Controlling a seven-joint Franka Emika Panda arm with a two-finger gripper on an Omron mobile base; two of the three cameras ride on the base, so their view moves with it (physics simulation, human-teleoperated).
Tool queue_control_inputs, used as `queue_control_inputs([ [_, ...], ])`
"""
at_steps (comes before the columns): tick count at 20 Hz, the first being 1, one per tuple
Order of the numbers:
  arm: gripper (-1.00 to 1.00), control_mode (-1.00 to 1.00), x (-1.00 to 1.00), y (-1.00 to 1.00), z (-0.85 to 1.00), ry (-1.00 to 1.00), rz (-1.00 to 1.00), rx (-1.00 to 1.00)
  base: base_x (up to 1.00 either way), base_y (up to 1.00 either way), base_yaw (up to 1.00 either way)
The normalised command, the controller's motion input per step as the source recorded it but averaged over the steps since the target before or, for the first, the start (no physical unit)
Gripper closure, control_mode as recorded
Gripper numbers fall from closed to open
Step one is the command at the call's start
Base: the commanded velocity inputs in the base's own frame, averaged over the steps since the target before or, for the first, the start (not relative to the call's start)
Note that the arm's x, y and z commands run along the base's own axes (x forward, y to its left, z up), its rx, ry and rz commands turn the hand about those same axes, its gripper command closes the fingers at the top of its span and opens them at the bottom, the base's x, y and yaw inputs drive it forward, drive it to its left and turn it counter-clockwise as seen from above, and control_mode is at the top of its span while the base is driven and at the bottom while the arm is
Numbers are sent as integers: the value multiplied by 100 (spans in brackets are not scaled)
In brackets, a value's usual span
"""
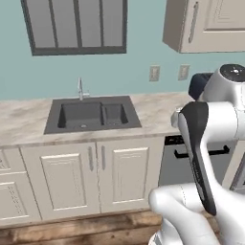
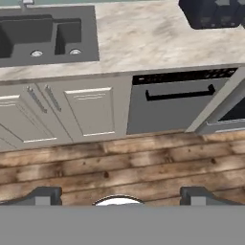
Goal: Retrieve the sausage and cheese from the fridge and place them on the cutting board on the counter.
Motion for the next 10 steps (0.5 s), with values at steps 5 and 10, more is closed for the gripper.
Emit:
queue_control_inputs([
  [5, -100, 100, 0, 0, 0, 0, 0, 0, -84, -100, 0],
  [10, -100, 100, 0, 0, 0, 0, 0, 0, -100, -100, -1],
])
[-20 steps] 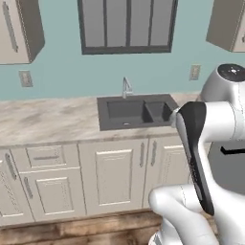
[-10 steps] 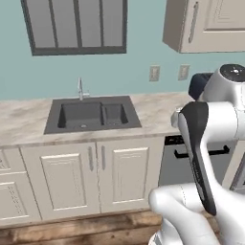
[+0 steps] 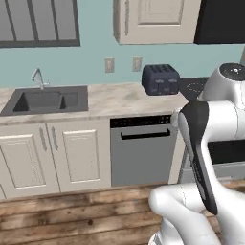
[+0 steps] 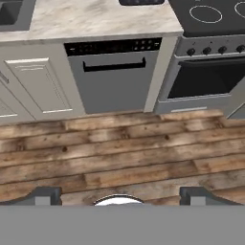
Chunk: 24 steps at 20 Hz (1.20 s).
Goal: Retrieve the sausage and cheese from the fridge and place them on the cutting board on the counter.
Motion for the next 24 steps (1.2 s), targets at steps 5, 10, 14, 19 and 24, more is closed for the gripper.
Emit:
queue_control_inputs([
  [5, -100, 100, 0, 0, 0, 0, 0, 0, -41, -100, -2],
  [10, -100, 100, 0, 0, 0, 0, 0, 0, 0, -100, 0],
  [14, -100, 100, 0, 0, 0, 0, 0, 0, -14, -100, 1],
  [19, -100, 100, 0, 0, 0, 0, 0, 0, -85, -100, 0],
  [24, -100, 100, 0, 0, 0, 0, 0, 0, -7, -100, 0],
])
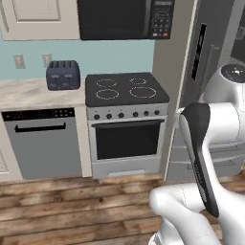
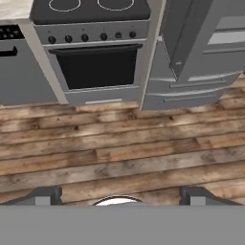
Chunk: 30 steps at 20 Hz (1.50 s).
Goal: Retrieve the sausage and cheese from the fridge and place them on the cutting board on the counter.
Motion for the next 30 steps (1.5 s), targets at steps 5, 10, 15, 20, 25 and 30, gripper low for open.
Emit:
queue_control_inputs([
  [5, -100, 100, 0, 0, 0, 0, 0, 0, 25, -100, 0],
  [10, -100, 100, 0, 0, 0, 0, 0, 0, 8, -100, 0],
  [15, -100, 100, 0, 0, 0, 0, 0, 0, 4, -96, 0],
  [20, -100, 100, 0, 0, 0, 0, 0, 0, 42, -39, -2],
  [25, -100, 100, 0, 0, 0, 0, 0, 0, 42, 0, 0],
  [30, -100, 100, 0, 0, 0, 0, 0, 0, 56, -24, -1],
])
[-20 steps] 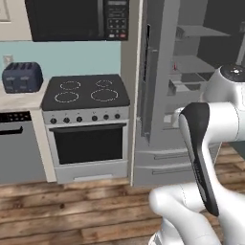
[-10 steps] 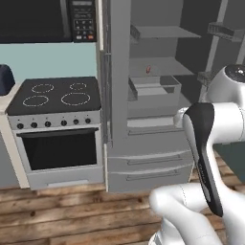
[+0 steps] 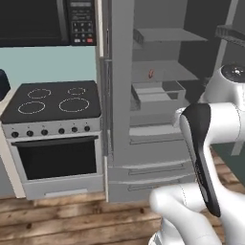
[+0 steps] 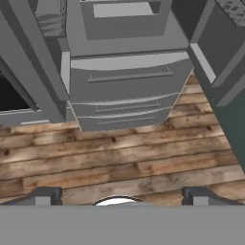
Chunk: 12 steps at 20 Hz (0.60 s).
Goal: Retrieve the sausage and cheese from the fridge and place them on the cutting board on the counter.
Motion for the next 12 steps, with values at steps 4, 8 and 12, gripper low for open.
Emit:
queue_control_inputs([
  [4, -100, 100, 0, 0, 0, 0, 0, 0, 51, -39, -2],
  [8, -100, 100, 0, 0, 0, 0, 0, 0, 40, -40, -3],
  [12, -100, 100, 0, 0, 0, 0, 0, 0, 35, -39, -5],
])
